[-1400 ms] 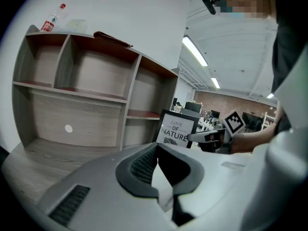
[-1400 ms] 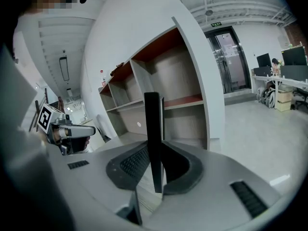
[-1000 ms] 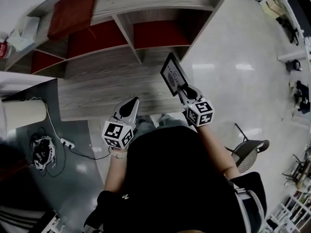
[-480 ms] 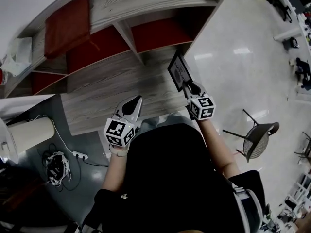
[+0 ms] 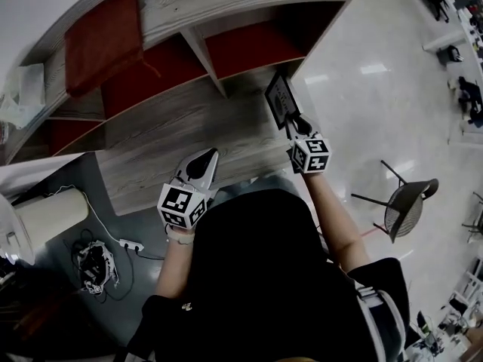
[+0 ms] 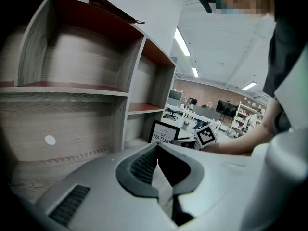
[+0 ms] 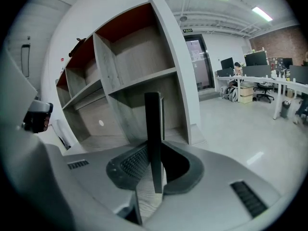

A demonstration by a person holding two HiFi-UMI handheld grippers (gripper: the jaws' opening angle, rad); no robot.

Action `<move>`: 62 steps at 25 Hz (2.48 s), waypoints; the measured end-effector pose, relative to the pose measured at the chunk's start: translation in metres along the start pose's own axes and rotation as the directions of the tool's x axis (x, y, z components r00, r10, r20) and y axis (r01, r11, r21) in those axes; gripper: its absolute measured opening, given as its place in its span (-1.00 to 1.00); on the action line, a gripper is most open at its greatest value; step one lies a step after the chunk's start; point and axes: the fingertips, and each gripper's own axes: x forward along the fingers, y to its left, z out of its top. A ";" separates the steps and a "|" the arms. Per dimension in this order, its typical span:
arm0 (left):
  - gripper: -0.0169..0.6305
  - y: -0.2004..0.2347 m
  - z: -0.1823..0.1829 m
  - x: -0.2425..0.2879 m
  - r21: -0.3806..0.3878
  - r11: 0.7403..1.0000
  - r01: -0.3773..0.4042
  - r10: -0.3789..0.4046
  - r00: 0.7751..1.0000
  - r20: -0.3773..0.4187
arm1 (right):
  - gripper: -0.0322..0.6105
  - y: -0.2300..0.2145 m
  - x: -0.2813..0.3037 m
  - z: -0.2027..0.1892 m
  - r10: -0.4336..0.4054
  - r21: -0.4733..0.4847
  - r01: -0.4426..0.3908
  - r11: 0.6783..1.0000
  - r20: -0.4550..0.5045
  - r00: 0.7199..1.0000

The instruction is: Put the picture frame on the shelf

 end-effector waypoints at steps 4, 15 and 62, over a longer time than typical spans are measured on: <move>-0.92 0.002 -0.004 -0.002 0.000 1.000 0.001 -0.001 1.000 -0.010 | -0.71 -0.005 0.013 -0.003 -0.018 -0.015 0.018 1.000 0.003 1.000; -0.92 0.005 -0.010 -0.003 -0.029 0.999 -0.041 0.041 0.999 -0.007 | -0.71 -0.018 0.042 0.000 -0.039 -0.064 0.040 0.997 0.024 0.999; -0.92 0.011 -0.014 -0.003 -0.131 0.967 -0.218 0.223 0.974 0.026 | -0.71 -0.068 0.125 0.050 -0.184 -0.120 0.187 0.975 0.034 0.982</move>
